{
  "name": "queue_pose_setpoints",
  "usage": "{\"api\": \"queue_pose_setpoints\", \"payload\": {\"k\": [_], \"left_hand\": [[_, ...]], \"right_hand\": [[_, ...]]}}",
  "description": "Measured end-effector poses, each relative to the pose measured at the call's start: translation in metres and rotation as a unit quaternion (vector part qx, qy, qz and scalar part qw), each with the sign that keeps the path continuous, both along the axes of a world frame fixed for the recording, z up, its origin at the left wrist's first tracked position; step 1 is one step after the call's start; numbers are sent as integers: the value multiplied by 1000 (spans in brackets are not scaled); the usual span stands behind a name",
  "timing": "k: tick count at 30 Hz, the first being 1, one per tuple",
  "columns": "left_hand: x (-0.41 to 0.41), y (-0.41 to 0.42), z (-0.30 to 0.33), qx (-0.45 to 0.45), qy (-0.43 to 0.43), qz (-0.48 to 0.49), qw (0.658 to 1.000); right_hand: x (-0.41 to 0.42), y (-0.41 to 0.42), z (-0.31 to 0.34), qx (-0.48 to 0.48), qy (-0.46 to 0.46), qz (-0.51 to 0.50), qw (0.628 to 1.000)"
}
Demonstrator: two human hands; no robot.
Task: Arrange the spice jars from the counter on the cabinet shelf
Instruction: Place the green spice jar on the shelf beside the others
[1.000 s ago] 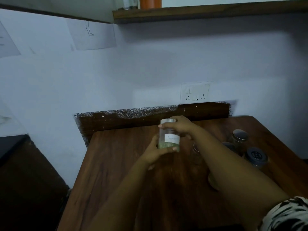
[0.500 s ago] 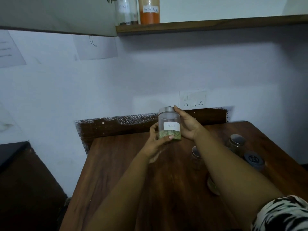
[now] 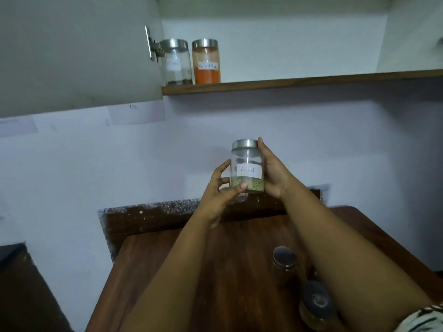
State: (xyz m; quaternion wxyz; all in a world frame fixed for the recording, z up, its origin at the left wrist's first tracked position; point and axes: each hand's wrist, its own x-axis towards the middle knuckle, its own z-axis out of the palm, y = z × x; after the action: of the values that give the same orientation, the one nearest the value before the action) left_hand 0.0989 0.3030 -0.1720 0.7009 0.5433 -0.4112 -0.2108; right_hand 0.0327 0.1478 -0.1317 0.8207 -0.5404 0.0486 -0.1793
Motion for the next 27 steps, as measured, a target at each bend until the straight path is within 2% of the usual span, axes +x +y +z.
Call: {"api": "queue_pose_setpoints", "payload": {"k": [4,12,19,24,26,27], "left_hand": [[2,-14,54,-34,-77,19,996],[6,-56,144,-113,-168,39,978],[21,-104,200,-106,-271,111,950],[45,-126,226,-34,-396,246,884],[58,-133,223,18,-418,318,851],[65,-136,216,25,-427,376,822]], "right_hand": [[-9,-6,65,-63,-60,-29,996],[-13,-38,171,-169,-127,-32,977],[7,-84,232,-259,-154,-67,951],[34,-117,255,-276,-159,-93,943],[44,-130,255,-332,-125,-108,929],[49,-135,255,-366,-102,-122,917]]}}
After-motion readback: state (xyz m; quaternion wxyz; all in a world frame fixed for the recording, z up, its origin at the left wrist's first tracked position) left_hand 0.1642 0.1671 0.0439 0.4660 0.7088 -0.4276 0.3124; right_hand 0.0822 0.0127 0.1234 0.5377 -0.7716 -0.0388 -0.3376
